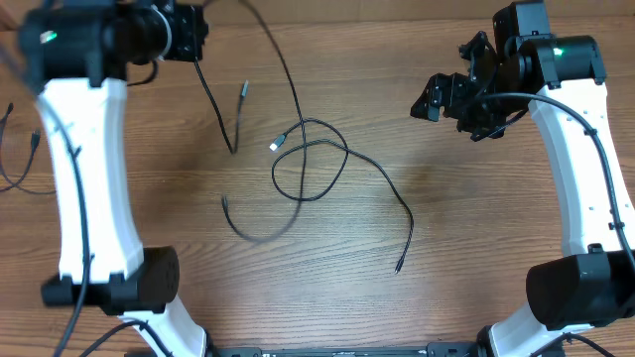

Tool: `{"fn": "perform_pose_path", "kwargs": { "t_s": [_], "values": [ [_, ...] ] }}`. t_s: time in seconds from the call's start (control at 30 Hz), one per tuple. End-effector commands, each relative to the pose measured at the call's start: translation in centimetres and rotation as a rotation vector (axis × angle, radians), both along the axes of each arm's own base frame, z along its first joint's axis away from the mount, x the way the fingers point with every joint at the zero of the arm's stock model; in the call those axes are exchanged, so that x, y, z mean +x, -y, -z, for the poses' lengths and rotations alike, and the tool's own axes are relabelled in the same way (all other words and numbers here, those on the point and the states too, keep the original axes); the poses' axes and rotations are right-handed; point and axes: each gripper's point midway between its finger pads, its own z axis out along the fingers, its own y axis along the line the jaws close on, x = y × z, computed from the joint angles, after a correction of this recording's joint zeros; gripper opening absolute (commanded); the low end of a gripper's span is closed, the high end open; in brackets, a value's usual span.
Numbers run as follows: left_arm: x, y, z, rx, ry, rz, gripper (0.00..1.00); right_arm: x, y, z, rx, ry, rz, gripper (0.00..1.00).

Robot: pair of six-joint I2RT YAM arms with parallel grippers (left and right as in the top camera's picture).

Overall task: Untangle cables
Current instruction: 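Pull the grasped cable to the left side with the left gripper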

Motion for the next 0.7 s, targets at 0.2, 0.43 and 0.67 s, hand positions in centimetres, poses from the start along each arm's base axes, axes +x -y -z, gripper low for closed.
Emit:
{"fn": "perform_pose_path", "kwargs": {
  "t_s": [0.2, 0.43, 0.67],
  "values": [
    [-6.7, -1.4, -12.9, 0.027, 0.372, -0.100, 0.04, 0.0, -0.1, 0.2, -0.004, 0.000, -0.010, 0.90],
    [-6.9, -8.0, -14.4, 0.061, 0.405, -0.437, 0.04, -0.2, -0.1, 0.2, -0.005, -0.009, -0.011, 0.90],
    [-6.7, -18.3, -14.5, -0.041, 0.410, -0.779, 0.04, -0.5, -0.1, 0.3, -0.006, -0.021, -0.011, 0.90]
  ]
}}
